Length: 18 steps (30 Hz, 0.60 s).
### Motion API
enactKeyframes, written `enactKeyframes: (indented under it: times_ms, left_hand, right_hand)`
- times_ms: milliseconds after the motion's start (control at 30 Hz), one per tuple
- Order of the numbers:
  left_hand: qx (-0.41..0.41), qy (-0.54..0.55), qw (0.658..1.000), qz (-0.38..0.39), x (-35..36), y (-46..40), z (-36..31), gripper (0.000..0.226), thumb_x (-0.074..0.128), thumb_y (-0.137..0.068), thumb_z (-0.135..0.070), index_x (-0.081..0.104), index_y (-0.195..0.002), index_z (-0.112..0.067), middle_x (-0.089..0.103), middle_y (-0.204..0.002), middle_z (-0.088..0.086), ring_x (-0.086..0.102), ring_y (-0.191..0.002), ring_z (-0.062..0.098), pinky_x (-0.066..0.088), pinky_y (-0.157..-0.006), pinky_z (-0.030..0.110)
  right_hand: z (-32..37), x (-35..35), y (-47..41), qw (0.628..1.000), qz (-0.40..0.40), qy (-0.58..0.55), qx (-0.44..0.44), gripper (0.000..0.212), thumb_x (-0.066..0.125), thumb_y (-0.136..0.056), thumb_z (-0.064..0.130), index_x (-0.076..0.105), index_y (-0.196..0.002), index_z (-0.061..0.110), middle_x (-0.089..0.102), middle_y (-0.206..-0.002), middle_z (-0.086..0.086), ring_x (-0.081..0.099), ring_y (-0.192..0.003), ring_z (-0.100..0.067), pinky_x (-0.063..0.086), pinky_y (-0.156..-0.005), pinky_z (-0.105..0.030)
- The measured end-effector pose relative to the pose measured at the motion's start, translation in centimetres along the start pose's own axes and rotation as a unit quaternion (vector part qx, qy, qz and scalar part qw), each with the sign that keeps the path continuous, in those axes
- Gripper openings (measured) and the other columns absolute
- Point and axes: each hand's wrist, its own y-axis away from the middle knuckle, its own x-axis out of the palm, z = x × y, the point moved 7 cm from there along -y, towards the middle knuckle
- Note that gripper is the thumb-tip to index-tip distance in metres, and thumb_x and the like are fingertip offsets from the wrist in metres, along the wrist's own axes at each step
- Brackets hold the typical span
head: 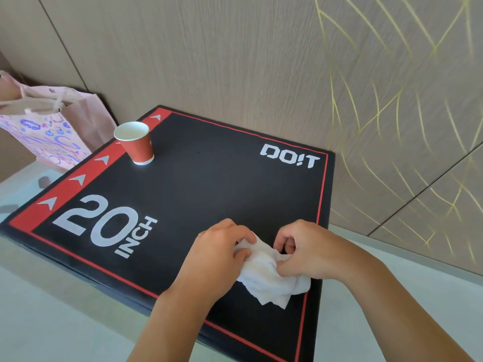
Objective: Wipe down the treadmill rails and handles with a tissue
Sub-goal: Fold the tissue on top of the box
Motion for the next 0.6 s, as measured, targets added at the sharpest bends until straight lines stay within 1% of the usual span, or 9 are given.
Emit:
enactKeyframes:
  times_ms: [33, 100, 167, 233, 300, 367, 467, 533, 600]
  left_hand:
    - [-0.002, 0.018, 1.0, -0.012, 0.0, 0.0, 0.0, 0.024, 0.071, -0.098, -0.019, 0.071, -0.106, -0.041, 0.058, -0.103, -0.021, 0.062, -0.097, 0.006, 0.057, -0.084, 0.025]
    - [-0.001, 0.043, 0.998, -0.047, 0.0, 0.0, 0.0, 0.027, 0.071, -0.096, -0.011, 0.073, -0.101, -0.037, 0.059, -0.101, -0.022, 0.063, -0.094, 0.003, 0.054, -0.078, 0.014]
    - [0.006, 0.071, 0.993, -0.092, -0.5, 0.0, -0.2, 0.03, 0.069, -0.094, -0.003, 0.075, -0.099, -0.032, 0.06, -0.101, -0.022, 0.063, -0.097, 0.001, 0.05, -0.075, 0.009]
    - [0.025, 0.088, 0.985, -0.143, -1.4, -0.1, -0.4, 0.031, 0.069, -0.093, 0.002, 0.077, -0.099, -0.027, 0.063, -0.102, -0.02, 0.064, -0.097, 0.003, 0.053, -0.077, 0.014]
    - [0.033, 0.094, 0.977, -0.187, -2.1, -0.2, -0.4, 0.027, 0.069, -0.095, 0.0, 0.077, -0.101, -0.025, 0.063, -0.103, -0.018, 0.065, -0.095, 0.006, 0.055, -0.077, 0.018]
    - [0.03, 0.102, 0.97, -0.221, -2.5, -0.4, -0.2, 0.024, 0.069, -0.097, -0.003, 0.077, -0.105, -0.025, 0.063, -0.105, -0.017, 0.066, -0.096, 0.007, 0.055, -0.079, 0.019]
    - [0.02, 0.113, 0.967, -0.229, -2.4, -1.0, 0.4, 0.027, 0.069, -0.098, -0.004, 0.075, -0.115, -0.024, 0.062, -0.114, -0.019, 0.065, -0.104, 0.005, 0.056, -0.087, 0.022]
    - [0.022, 0.085, 0.973, -0.212, -2.1, -1.4, 0.8, 0.032, 0.073, -0.096, -0.007, 0.072, -0.123, -0.025, 0.058, -0.123, -0.021, 0.061, -0.11, 0.001, 0.052, -0.091, 0.014]
    - [0.027, 0.051, 0.981, -0.183, -1.6, -1.4, 0.8, 0.035, 0.075, -0.095, -0.012, 0.071, -0.127, -0.026, 0.054, -0.128, -0.022, 0.056, -0.115, 0.001, 0.043, -0.088, 0.007]
  right_hand:
    - [0.0, 0.1, 0.0, 1.0, 0.002, 0.0, 0.002, 0.017, 0.079, -0.075, 0.026, 0.071, -0.089, 0.03, 0.063, -0.069, 0.009, 0.058, -0.061, -0.008, 0.047, -0.057, -0.024]
    - [0.2, -0.1, 0.1, 1.0, -0.015, 0.004, 0.002, 0.011, 0.077, -0.076, 0.024, 0.07, -0.084, 0.027, 0.06, -0.067, 0.008, 0.055, -0.06, -0.009, 0.045, -0.056, -0.025]
    - [0.4, -0.6, 0.0, 0.998, -0.064, 0.008, -0.009, 0.009, 0.073, -0.078, 0.024, 0.066, -0.084, 0.025, 0.059, -0.077, 0.009, 0.055, -0.065, -0.011, 0.044, -0.058, -0.028]
    - [0.5, -1.2, -0.3, 0.992, -0.12, 0.002, -0.024, 0.011, 0.069, -0.083, 0.026, 0.059, -0.086, 0.026, 0.058, -0.089, 0.009, 0.059, -0.076, -0.014, 0.047, -0.063, -0.032]
    - [0.2, -1.6, -0.5, 0.985, -0.163, -0.039, -0.034, 0.012, 0.066, -0.09, 0.026, 0.055, -0.09, 0.031, 0.062, -0.09, 0.009, 0.062, -0.078, -0.015, 0.051, -0.064, -0.033]
    - [-0.1, -1.9, -0.7, 0.974, -0.208, -0.079, -0.05, 0.016, 0.065, -0.096, 0.024, 0.055, -0.096, 0.036, 0.065, -0.09, 0.012, 0.064, -0.079, -0.009, 0.054, -0.066, -0.031]
    - [-0.4, -2.6, -1.7, 0.951, -0.277, -0.114, -0.072, 0.019, 0.065, -0.101, 0.02, 0.06, -0.111, 0.036, 0.065, -0.093, 0.017, 0.064, -0.087, -0.004, 0.055, -0.075, -0.028]
    - [-0.8, -2.9, -2.6, 0.938, -0.317, -0.12, -0.075, 0.02, 0.066, -0.101, 0.019, 0.063, -0.115, 0.033, 0.065, -0.096, 0.018, 0.063, -0.092, -0.003, 0.053, -0.079, -0.027]
    - [-1.2, -3.0, -3.1, 0.928, -0.348, -0.111, -0.068, 0.023, 0.067, -0.101, 0.017, 0.064, -0.12, 0.03, 0.064, -0.105, 0.019, 0.062, -0.1, -0.004, 0.052, -0.088, -0.027]
